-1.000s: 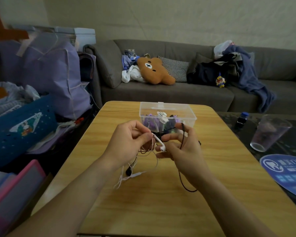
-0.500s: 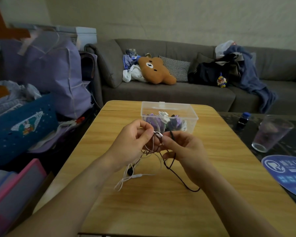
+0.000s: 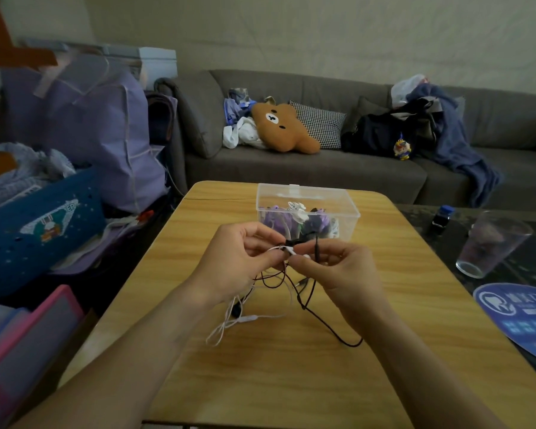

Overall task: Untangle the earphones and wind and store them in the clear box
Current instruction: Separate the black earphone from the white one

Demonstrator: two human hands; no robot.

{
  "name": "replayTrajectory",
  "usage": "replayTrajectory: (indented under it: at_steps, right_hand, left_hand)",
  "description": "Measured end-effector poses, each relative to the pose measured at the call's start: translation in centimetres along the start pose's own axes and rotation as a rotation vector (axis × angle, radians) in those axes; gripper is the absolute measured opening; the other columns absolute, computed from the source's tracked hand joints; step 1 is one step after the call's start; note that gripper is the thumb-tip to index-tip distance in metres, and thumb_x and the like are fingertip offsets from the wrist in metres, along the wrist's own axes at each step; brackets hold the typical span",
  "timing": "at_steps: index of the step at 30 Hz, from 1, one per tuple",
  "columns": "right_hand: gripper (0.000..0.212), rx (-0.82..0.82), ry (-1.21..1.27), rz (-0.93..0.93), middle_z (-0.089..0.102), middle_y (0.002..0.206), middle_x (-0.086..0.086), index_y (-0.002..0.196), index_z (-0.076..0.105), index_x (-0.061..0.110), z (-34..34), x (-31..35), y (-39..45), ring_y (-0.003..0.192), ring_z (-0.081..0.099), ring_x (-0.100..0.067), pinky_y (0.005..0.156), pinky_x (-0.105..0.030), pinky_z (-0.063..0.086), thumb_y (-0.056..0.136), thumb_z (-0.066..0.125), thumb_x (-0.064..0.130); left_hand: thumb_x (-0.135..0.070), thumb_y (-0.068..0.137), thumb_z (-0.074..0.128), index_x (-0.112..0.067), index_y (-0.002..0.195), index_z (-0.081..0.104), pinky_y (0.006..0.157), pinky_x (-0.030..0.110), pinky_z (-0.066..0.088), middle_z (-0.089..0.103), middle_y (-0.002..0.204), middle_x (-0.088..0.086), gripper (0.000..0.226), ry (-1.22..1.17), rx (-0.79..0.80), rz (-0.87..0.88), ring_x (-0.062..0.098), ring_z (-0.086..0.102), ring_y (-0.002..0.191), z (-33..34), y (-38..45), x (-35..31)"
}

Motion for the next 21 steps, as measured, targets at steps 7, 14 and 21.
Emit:
replayTrajectory:
  at_steps: [7,14,21]
  right_hand:
    - [0.010,0.026,-0.160,-0.061,0.076,0.094,0.000,0.084,0.081,0.025,-0.1,0.6,0.0,0.086,0.072,-0.016,0.077,-0.034,0.060,0.076,0.086,0.026]
    - [0.005,0.009,-0.172,-0.059,0.075,0.079,0.001,0.080,0.077,0.025,0.2,0.6,-0.3,0.067,0.067,-0.008,0.068,-0.034,0.059,0.085,0.078,0.024]
    - [0.005,-0.103,-0.111,-0.084,0.072,0.068,-0.006,0.080,0.076,0.016,-1.1,1.3,-0.3,0.058,0.062,-0.011,0.057,-0.023,0.054,0.082,0.081,0.018]
  left_hand:
    - [-0.002,0.086,0.072,-0.013,0.103,0.071,0.077,0.025,0.060,0.078,0.090,0.001,0.021,0.000,0.032,0.027,0.015,0.076,0.084,0.2,0.1,-0.1]
    - [-0.005,0.087,0.072,-0.017,0.111,0.071,0.073,0.022,0.058,0.078,0.092,-0.002,0.027,-0.012,0.026,0.036,0.014,0.076,0.083,0.3,0.0,-0.2]
    - [-0.002,0.082,0.075,-0.012,0.108,0.072,0.080,0.029,0.061,0.078,0.094,0.003,0.028,-0.062,0.076,0.036,0.019,0.076,0.087,0.7,0.0,-0.4]
Point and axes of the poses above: each hand's wrist, its own y-axis towards the middle knuckle, its own z-axis out of the palm, x = y × z, the point moved 10 cm from there along y, towards the middle knuckle
